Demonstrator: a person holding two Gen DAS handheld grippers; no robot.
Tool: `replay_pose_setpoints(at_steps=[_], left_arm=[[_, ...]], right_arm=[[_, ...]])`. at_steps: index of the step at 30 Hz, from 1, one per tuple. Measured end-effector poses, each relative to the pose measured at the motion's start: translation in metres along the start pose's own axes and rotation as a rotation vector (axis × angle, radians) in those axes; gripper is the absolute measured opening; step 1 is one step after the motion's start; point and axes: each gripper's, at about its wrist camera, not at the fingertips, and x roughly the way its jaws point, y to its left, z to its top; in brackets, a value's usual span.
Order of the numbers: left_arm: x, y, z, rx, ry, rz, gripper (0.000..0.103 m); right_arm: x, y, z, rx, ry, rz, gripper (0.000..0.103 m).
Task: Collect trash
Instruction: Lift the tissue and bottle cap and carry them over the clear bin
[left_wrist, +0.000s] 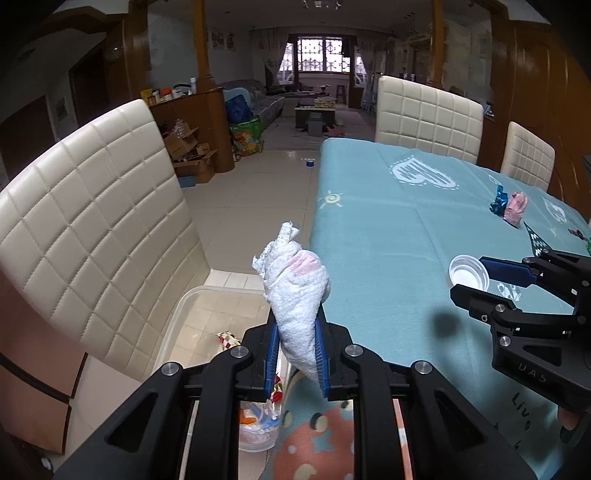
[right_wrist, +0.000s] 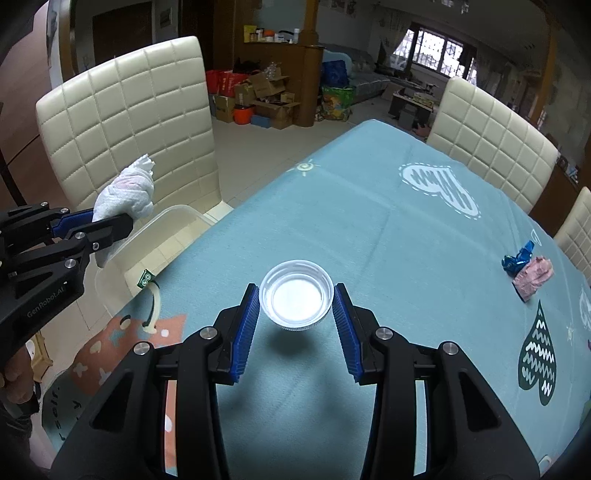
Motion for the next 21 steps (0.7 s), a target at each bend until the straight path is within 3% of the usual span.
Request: replay_pose_setpoints(at_steps=[21], left_arm=[[0.013,0.081,-0.026,-0.144,0.028,0.086,0.018]], right_arm=[[0.035,0.082,0.033,-0.171,0.012,0.056,0.043]])
